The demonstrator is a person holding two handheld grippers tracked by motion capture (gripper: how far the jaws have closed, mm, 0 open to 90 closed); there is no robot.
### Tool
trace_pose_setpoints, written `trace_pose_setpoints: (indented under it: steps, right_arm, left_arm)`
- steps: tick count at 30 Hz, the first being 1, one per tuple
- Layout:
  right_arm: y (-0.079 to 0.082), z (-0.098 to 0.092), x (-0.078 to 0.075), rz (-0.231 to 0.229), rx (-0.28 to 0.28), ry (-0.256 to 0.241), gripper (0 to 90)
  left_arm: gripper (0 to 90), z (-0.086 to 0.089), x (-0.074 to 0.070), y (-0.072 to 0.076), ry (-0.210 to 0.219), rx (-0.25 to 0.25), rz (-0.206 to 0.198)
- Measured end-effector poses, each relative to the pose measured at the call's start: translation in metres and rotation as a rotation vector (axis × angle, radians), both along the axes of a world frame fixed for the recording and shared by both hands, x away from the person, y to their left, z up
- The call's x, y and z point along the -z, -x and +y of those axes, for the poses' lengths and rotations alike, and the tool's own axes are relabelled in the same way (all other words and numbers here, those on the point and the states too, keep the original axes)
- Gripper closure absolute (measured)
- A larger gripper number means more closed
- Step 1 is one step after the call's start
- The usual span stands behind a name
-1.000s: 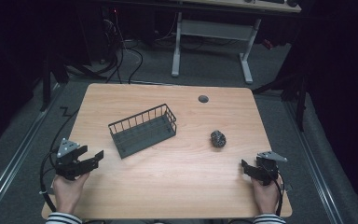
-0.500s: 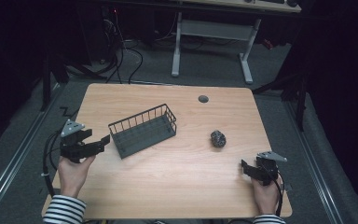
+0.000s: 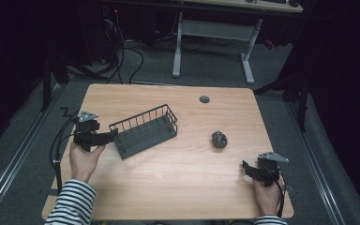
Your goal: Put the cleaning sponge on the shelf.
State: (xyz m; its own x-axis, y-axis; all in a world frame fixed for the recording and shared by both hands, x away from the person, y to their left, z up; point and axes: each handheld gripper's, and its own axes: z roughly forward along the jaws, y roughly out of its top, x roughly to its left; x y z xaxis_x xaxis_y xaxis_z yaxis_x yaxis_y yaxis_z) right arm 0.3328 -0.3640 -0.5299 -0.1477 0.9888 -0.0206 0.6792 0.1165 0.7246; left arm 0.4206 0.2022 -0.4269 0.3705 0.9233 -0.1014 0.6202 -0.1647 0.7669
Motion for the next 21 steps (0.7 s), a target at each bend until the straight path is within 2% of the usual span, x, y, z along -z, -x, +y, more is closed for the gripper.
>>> trace_pose_setpoints:
  steps: [8,14,21]
  right_arm:
    - [0.000,0.000,0.000,-0.001,-0.002,0.002,31.6]
    - [0.000,0.000,0.000,-0.002,-0.003,0.001,31.6]
    - [0.000,0.000,0.000,0.000,-0.002,0.001,31.6]
  left_arm:
    - [29.1,-0.007,0.013,-0.014,-0.032,-0.021,0.037]
    - [32.6,-0.010,0.021,-0.020,-0.059,-0.020,0.051]
    - [41.0,-0.015,0.025,-0.023,-0.065,-0.009,0.055]
